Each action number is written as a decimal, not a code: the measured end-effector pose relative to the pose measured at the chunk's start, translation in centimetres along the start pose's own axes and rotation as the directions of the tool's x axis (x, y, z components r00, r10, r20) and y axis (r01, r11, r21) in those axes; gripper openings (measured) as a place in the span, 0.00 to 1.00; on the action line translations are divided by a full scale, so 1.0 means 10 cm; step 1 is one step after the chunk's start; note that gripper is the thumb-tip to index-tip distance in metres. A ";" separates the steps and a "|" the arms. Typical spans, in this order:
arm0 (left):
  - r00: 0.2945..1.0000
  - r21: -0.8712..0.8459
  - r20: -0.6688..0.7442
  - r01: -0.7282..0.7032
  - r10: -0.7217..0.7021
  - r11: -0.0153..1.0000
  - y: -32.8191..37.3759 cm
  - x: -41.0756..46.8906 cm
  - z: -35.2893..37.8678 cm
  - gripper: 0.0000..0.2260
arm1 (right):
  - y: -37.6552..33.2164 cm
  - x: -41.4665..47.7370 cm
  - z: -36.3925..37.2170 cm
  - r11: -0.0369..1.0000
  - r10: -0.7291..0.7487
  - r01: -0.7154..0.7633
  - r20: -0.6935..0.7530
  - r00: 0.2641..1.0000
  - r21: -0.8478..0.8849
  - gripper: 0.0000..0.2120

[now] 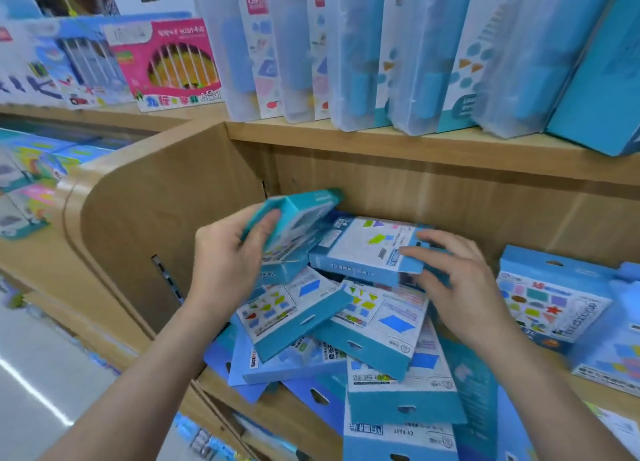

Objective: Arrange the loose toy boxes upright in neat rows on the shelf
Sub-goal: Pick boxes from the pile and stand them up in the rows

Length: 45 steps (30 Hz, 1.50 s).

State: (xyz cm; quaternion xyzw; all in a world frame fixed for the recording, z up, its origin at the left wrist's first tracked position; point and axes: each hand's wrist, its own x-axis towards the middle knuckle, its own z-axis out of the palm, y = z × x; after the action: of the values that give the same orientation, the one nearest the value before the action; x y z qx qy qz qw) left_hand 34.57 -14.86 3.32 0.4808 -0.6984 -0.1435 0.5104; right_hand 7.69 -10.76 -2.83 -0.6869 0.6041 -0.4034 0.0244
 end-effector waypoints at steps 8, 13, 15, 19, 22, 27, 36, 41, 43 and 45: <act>0.901 -0.545 -0.041 0.342 -0.432 0.766 -0.05 0.04 -0.11 0.13 | -0.40 0.06 -0.21 0.971 0.097 -0.014 -0.340 0.935 0.238 0.06; 0.918 -0.552 0.047 0.352 -0.394 0.756 -0.08 -0.03 -0.16 0.13 | -0.67 0.02 -0.47 0.980 0.149 -0.076 -0.422 0.894 0.186 0.05; 0.930 -0.558 0.055 0.331 -0.364 0.761 -0.07 -0.04 -0.19 0.12 | -0.79 0.02 -0.59 0.986 0.156 -0.114 -0.402 0.902 0.125 0.05; 0.970 -0.512 -0.031 0.191 -0.240 0.837 -0.01 -0.06 -0.26 0.11 | -1.01 0.07 -0.65 0.966 0.163 -0.211 -0.285 0.945 -0.149 0.05; 0.988 -0.418 -0.113 0.048 -0.104 0.907 0.04 -0.10 -0.34 0.12 | -1.13 0.12 -0.59 0.928 0.163 -0.244 -0.284 0.945 -0.281 0.09; 0.991 -0.383 -0.137 -0.042 -0.012 0.923 0.10 -0.08 -0.45 0.12 | -1.26 0.18 -0.45 0.870 0.108 -0.118 -0.048 0.993 -0.479 0.19; 0.993 -0.512 -0.112 -0.023 -0.039 0.859 0.17 -0.06 -0.61 0.09 | -1.40 0.22 -0.63 0.737 0.204 -0.027 0.184 0.962 -0.676 0.32; 0.994 -0.548 -0.105 -0.047 -0.013 0.835 0.32 -0.06 -0.71 0.08 | -1.28 0.08 -0.82 0.717 0.332 -0.278 -0.037 0.942 -0.639 0.27; 0.996 -0.560 -0.085 -0.044 -0.005 0.828 0.38 -0.06 -0.73 0.09 | -1.17 -0.08 -0.91 0.728 0.409 -0.397 -0.110 0.906 -0.559 0.25; 0.999 -0.558 -0.028 -0.043 0.033 0.829 0.46 -0.09 -0.73 0.09 | -1.07 -0.26 -1.01 0.732 0.452 -0.475 -0.174 0.875 -0.488 0.27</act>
State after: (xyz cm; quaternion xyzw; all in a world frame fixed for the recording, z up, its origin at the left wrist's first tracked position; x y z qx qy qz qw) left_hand 38.36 -9.71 9.19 0.2979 -0.6313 -0.3269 0.6371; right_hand 10.59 -1.13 8.17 -0.4865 0.8417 -0.2221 -0.0742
